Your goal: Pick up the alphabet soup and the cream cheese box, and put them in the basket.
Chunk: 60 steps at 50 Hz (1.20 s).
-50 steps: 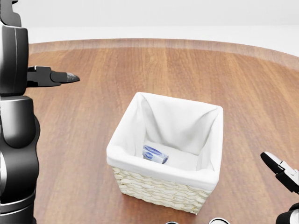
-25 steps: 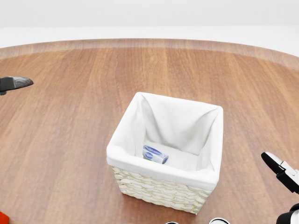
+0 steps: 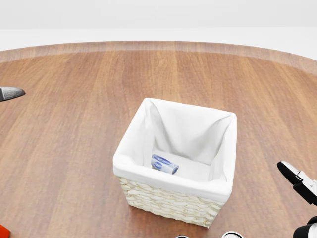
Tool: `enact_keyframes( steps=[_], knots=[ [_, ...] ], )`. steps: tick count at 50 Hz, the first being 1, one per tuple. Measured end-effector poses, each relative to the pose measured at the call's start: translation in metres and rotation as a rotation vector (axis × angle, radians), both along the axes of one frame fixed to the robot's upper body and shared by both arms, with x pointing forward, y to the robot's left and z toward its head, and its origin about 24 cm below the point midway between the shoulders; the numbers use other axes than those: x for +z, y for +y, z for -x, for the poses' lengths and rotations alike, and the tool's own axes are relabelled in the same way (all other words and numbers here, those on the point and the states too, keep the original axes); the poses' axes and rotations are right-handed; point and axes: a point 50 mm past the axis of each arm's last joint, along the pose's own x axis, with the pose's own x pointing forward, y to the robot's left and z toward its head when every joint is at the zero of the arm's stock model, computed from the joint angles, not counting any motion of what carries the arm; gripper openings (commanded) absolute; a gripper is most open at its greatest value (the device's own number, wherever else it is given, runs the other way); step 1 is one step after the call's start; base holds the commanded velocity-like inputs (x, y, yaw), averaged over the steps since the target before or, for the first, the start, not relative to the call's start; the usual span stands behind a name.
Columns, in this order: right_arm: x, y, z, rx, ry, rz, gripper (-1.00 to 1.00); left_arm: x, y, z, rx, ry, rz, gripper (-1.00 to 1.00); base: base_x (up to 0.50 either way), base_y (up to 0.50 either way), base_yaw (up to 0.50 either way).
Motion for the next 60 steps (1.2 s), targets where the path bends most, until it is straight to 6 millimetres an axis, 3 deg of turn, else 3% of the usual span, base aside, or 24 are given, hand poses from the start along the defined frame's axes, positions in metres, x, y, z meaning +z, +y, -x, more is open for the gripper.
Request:
enact_keyframes(
  steps=[24,42,60],
  knots=[
    [-0.003,0.01,0.011,0.013,0.02,0.019,1.0,0.004,0.003,0.002,0.0,-0.016,0.004,1.0,0.0,0.0,0.0],
    [-0.032,0.022,0.027,0.067,0.165,0.065,1.0,0.003,0.007,-0.001,0.041,-0.034,0.005,1.0,0.0,0.0,0.0],
    [-0.045,0.034,0.045,0.234,0.256,0.123,1.0,0.002,0.009,-0.004,0.062,-0.03,-0.001,1.0,0.0,0.0,0.0]
  ],
)
